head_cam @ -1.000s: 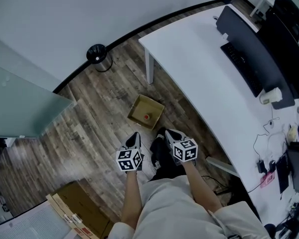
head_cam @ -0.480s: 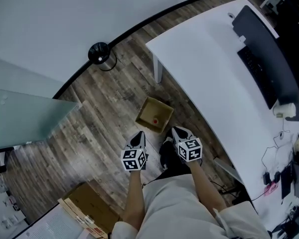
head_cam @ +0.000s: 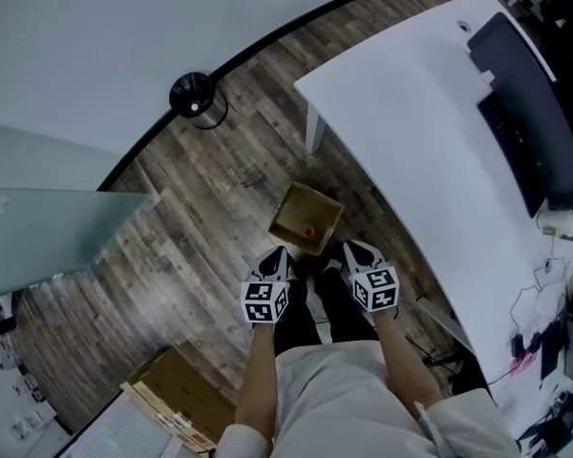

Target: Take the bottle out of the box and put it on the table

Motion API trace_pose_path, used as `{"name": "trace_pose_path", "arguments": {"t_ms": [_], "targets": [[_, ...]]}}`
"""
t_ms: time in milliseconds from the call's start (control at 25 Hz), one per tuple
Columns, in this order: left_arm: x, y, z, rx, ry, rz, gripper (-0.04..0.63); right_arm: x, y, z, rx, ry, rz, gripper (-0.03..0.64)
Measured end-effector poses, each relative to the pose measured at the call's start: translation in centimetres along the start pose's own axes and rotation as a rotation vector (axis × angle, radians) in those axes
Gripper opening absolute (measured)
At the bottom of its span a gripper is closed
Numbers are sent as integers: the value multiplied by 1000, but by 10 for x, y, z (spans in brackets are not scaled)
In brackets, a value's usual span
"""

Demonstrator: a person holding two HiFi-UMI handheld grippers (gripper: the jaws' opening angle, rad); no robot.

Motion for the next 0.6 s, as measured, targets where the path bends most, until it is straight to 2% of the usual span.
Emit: {"name": "trace_pose_path", "arguments": {"t_ms": [320, 480, 600], "targets": [[10, -36, 13, 51, -72, 153, 14, 34, -39, 19, 30, -17, 69, 40], [32, -52, 30, 57, -117, 232, 14, 55, -47, 43, 43, -17, 125, 40], [46, -60, 46, 95, -136, 264, 14, 72, -46, 68, 65, -22, 156, 40]]}}
Point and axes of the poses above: the fingertips, and each gripper's own axes: x forward along the fingers, y to its right, z out of its underside, the point moved 7 cm from there along -x, backward along the fingers, and after that the axes turned 3 degrees about z, right-handed, at the moved point
